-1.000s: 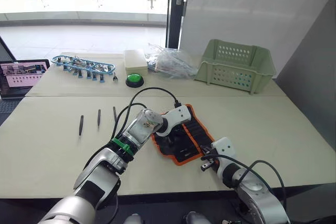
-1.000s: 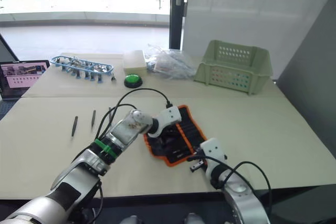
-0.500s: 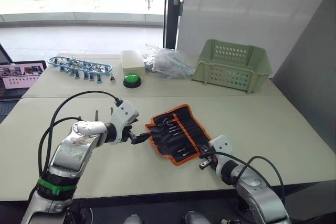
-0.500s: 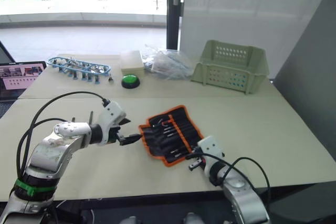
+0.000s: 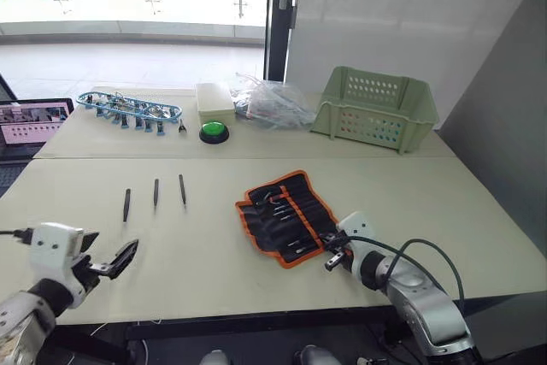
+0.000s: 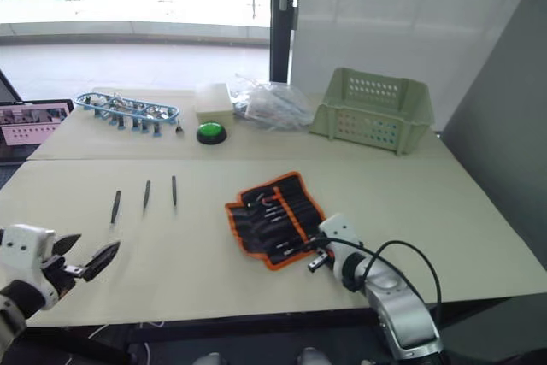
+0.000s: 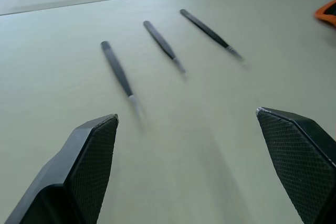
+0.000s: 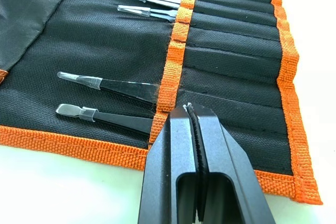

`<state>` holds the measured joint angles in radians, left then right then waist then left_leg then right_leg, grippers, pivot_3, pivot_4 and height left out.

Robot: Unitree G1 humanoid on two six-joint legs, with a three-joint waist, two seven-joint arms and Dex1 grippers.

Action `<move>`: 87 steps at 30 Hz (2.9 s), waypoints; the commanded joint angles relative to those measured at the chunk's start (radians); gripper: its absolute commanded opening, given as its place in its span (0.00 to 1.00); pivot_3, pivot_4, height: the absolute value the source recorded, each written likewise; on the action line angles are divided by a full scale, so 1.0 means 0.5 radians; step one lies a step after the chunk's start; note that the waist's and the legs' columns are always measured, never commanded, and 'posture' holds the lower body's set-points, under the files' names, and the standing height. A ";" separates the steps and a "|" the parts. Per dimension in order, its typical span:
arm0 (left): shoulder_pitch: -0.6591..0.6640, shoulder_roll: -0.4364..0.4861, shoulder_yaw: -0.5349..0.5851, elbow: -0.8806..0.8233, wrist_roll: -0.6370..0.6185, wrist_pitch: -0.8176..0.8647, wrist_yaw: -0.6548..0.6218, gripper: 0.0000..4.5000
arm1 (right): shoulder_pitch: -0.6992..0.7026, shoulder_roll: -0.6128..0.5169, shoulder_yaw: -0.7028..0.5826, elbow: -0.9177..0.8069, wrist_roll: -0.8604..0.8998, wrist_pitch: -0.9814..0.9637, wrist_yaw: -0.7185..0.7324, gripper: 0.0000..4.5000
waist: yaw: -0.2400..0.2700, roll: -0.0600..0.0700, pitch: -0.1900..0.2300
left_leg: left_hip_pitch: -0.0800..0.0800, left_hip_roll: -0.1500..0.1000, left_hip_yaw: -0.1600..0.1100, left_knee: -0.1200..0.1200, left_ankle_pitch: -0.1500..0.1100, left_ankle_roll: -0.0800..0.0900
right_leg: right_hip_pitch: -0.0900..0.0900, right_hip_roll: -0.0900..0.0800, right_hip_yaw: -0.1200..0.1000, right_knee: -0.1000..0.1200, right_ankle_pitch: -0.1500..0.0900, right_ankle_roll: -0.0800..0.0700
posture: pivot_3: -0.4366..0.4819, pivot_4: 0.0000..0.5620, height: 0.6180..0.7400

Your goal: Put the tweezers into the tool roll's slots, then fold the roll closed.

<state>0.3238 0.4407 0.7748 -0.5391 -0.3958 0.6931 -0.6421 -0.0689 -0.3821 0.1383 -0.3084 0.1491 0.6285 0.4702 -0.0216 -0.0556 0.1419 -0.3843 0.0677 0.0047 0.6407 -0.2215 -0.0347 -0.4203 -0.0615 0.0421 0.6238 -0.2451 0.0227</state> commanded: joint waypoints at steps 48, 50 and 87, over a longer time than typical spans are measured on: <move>-0.937 0.004 -0.747 1.446 0.289 -0.549 0.697 0.37 | 0.168 0.112 0.060 0.367 -0.065 -0.103 -0.110 0.00 | 0.039 0.032 -0.032 | 0.026 0.029 0.041 -0.029 -0.013 -0.021 | 0.000 -0.031 -0.071 -0.054 0.021 -0.008 | 0.48 0.27 0.85; -0.938 0.003 -0.751 1.449 0.290 -0.568 0.691 0.23 | 0.172 0.113 0.056 0.361 -0.065 -0.101 -0.112 0.00 | 0.043 0.032 -0.032 | 0.026 0.029 0.043 -0.028 -0.013 -0.021 | 0.000 -0.032 -0.070 -0.054 0.021 -0.008 | 0.48 0.27 0.85; -1.610 0.619 -2.030 0.365 0.006 0.375 -0.283 0.01 | 0.272 0.232 0.099 0.367 -0.099 -0.188 -0.220 0.00 | -0.002 0.003 -0.030 | 0.025 0.031 0.048 -0.030 -0.014 -0.023 | -0.008 -0.029 -0.063 -0.057 0.021 -0.008 | 0.48 0.27 0.85</move>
<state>-0.4441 0.7414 -0.2257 -0.3426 -0.4076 0.8771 -0.7659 0.0084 -0.2603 0.1516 -0.2536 0.1424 0.4599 0.3883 -0.0226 -0.0543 0.1269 -0.3715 0.0832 0.0285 0.6257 -0.2287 -0.0461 -0.4244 -0.0759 0.0106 0.5948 -0.2347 0.0186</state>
